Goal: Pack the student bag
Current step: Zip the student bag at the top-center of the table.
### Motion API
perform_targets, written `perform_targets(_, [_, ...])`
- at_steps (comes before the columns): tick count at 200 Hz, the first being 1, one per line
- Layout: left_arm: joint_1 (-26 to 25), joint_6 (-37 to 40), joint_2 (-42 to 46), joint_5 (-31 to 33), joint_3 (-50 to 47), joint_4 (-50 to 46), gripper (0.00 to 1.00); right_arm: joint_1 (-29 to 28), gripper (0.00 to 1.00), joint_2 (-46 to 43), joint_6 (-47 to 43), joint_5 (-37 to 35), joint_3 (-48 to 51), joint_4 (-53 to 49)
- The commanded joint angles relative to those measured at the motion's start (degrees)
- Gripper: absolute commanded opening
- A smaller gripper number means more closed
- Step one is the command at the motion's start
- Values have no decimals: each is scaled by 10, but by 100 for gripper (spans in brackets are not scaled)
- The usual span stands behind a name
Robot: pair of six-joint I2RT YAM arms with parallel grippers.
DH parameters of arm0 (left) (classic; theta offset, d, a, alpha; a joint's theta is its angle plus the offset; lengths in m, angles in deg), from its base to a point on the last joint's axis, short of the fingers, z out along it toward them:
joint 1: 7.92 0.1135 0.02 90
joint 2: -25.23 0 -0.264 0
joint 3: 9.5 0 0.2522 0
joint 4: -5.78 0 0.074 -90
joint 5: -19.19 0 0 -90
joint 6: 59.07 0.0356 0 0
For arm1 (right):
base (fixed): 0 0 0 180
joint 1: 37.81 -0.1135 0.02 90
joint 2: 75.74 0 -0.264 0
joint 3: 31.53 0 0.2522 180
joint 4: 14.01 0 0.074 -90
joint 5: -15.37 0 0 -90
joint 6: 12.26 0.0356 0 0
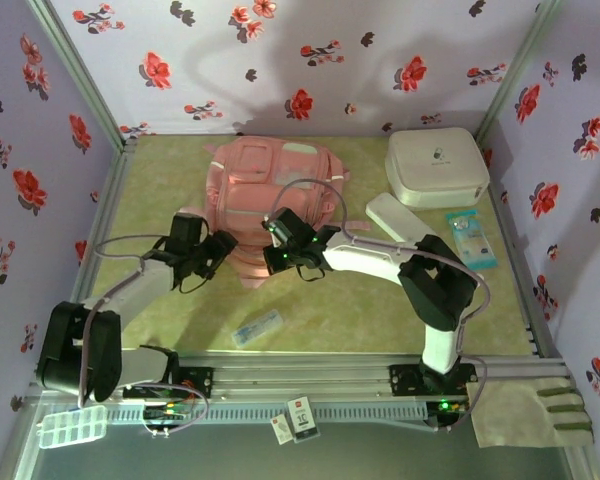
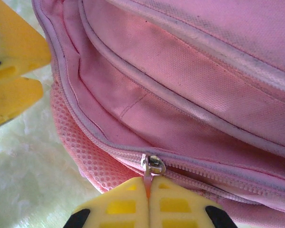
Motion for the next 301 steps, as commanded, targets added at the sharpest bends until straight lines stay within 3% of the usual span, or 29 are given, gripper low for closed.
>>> perform_targets(1, [-14, -39, -26, -26, 11, 65, 67, -4, 0, 4, 2, 12, -17, 14])
perform_targets(41, [-18, -49, -92, -22, 23, 90, 65, -5, 0, -3, 2, 7, -9, 14])
perform_targets(60, [-18, -43, -113, -12, 32, 82, 56, -5, 0, -7, 1, 0, -4, 12])
perform_targets(85, [-18, -43, -117, 25, 21, 81, 34, -5, 0, -18, -1, -40, 5, 0])
perform_targets(101, [-17, -34, -119, 44, 18, 68, 24, -4, 0, -30, -6, -95, 16, -16])
perform_targets(141, [-16, -14, -120, 85, 10, 31, 9, 6, 0, -55, -14, -242, 54, -71])
perform_targets(172, [-16, -6, -110, 96, 7, 20, 0, 38, 0, -80, 14, -288, 82, -89])
perform_targets(219, [-14, 9, -82, 98, 14, -8, 0, 91, 0, -97, 40, -306, 89, -103])
perform_targets(254, [-14, 25, -48, 97, 22, -41, 0, 101, 0, -110, 9, -250, 77, -94])
perform_targets(301, [-20, 83, -8, 76, 69, -106, 0, 59, 0, -166, -48, -28, 73, -42])
